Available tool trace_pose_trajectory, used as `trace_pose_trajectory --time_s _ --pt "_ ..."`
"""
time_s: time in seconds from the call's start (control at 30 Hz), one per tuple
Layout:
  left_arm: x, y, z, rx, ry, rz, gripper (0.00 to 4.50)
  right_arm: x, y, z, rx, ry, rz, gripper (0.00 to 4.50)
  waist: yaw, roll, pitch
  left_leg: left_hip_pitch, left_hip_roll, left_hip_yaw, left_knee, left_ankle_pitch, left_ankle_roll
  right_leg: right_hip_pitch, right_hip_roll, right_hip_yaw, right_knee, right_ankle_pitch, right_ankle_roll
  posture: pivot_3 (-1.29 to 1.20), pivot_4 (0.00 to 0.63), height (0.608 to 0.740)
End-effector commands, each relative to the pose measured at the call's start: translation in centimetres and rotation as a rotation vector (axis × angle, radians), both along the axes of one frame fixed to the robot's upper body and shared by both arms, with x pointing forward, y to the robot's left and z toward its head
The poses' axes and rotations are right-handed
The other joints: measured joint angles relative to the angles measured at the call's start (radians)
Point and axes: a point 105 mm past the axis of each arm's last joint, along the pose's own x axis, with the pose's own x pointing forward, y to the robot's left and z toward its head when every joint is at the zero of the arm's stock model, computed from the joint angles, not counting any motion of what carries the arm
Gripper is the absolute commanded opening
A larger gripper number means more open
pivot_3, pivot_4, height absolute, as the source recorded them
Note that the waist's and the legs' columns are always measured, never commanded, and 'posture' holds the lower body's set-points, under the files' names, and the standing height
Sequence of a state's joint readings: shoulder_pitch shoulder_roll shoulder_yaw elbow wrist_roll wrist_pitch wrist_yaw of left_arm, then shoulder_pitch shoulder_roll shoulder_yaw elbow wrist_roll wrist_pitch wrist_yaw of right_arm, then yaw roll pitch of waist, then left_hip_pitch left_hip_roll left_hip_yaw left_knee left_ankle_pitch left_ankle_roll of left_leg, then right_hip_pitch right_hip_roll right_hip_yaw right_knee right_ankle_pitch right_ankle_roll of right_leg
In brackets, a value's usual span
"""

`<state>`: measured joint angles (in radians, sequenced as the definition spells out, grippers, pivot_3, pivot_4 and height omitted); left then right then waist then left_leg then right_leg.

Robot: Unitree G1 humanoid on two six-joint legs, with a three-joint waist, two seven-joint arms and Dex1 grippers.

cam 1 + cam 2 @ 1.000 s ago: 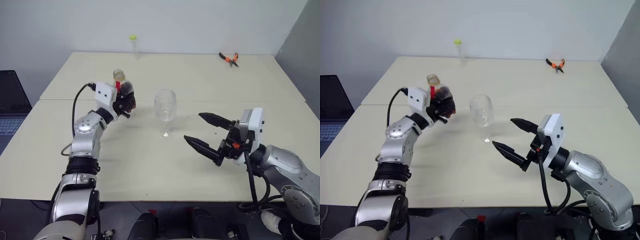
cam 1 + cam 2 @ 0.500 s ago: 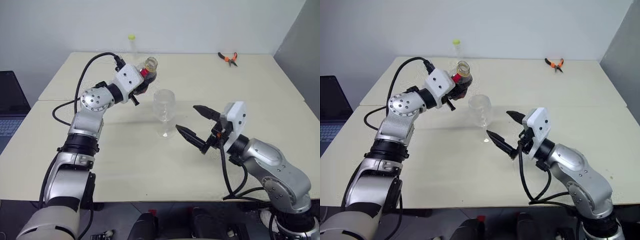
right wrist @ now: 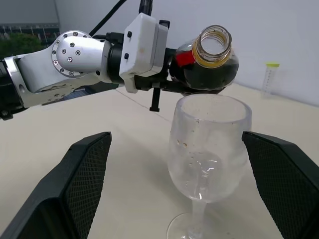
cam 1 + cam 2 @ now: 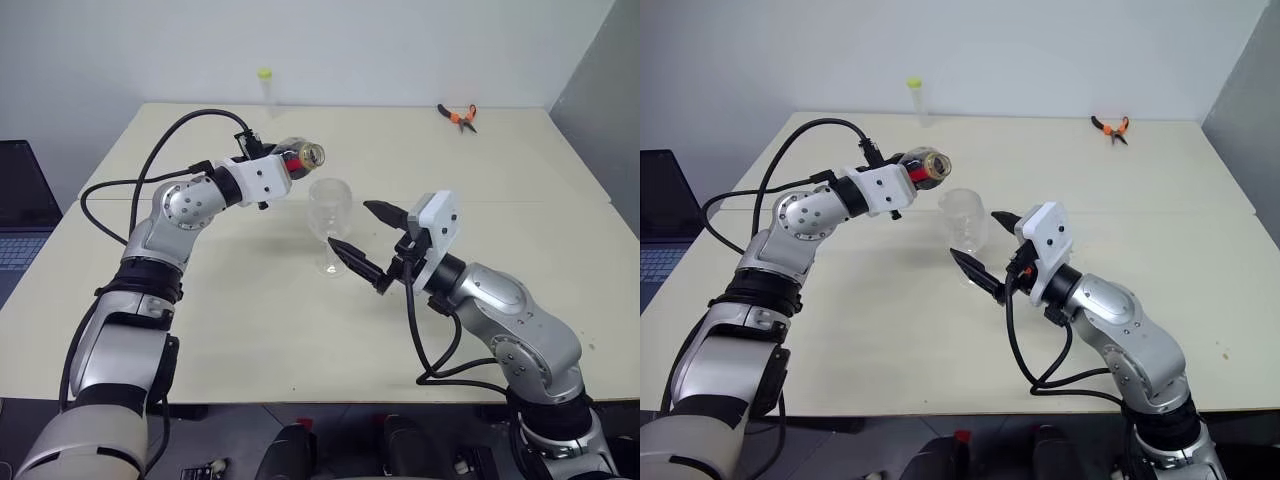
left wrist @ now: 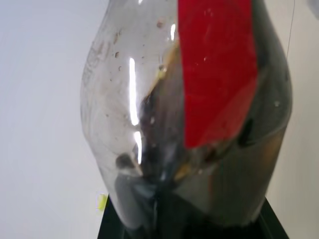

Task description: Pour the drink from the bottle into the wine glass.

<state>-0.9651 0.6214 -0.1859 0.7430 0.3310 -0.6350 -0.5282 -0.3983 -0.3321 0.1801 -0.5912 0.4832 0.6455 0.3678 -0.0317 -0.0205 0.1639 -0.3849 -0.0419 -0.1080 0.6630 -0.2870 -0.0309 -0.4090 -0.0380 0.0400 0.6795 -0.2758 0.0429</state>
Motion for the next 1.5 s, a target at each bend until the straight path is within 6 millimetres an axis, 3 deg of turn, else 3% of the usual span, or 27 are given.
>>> trace_pose_trajectory --time_s 0.03,0.7,1.5 --pt "-0.4 -0.2 2.8 0.045 -0.134 -0.022 0.77 -0.2 0.2 1.3 0.016 -0.050 0.006 4.50 0.000 0.000 0.000 0.000 0.000 0.000 0.000 0.000 0.000 0.000 0.000 0.000 0.000 0.000 0.000 0.00 0.150 0.740" --pt "-0.2 -0.3 4.1 0.218 -0.284 -0.020 0.76 0.8 -0.2 0.9 -0.008 -0.022 -0.062 4.50 -0.001 0.000 0.000 -0.001 0.000 0.000 0.000 -0.001 0.002 -0.002 0.000 0.000 0.001 0.000 0.000 0.00 0.150 0.740" --pt "0.2 0.0 4.8 0.288 -0.344 -0.007 0.76 0.8 -0.4 0.6 -0.011 -0.012 -0.071 4.50 -0.002 0.000 0.000 -0.001 0.000 0.000 0.000 -0.001 0.002 -0.002 0.000 0.000 0.001 0.000 0.000 0.00 0.150 0.740"
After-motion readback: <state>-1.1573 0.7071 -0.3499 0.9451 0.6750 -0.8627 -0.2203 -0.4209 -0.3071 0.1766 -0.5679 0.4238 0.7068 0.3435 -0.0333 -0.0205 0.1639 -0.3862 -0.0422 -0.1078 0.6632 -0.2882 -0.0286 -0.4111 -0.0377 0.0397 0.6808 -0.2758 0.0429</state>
